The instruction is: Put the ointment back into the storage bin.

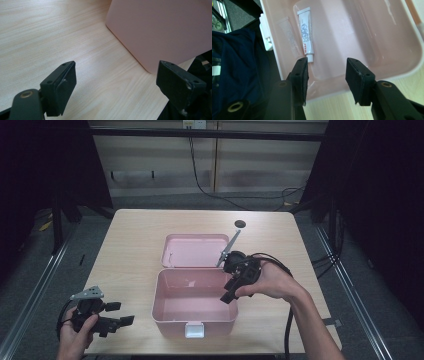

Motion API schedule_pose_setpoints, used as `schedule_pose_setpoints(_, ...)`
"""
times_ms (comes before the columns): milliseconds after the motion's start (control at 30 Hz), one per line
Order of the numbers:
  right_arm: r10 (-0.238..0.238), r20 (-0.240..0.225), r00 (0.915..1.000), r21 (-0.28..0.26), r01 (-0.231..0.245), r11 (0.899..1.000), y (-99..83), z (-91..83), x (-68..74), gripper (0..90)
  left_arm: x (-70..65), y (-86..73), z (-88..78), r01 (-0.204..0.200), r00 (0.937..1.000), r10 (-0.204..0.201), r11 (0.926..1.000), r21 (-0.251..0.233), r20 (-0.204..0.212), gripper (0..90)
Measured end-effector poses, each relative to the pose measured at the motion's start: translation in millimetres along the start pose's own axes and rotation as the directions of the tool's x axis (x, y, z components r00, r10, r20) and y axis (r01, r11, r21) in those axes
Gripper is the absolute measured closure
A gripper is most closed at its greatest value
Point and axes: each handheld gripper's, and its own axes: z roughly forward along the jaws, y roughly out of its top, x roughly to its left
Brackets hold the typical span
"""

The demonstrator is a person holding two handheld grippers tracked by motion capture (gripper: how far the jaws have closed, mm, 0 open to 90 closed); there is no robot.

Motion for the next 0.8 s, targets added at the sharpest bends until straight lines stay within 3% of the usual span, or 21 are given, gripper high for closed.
schedule_pose_setpoints(367, 0.037, 0.033, 0.9988, -0.052, -0.035, 0.998, -26.3, -22.2, -0.5, 51.9, -0.4, -0.1, 0.4, 0.004, 1.0000, -0.004, 1.0000, -0.001, 0.000, 16.5)
schedule_pose_setpoints(800, 0.091, 0.059, 0.9941, -0.077, -0.086, 0.993, -61.3, -24.9, -11.1, 51.7, -0.3, -0.1, 0.1, 0.001, 1.0000, -0.001, 1.0000, -0.001, 0.002, 16.4)
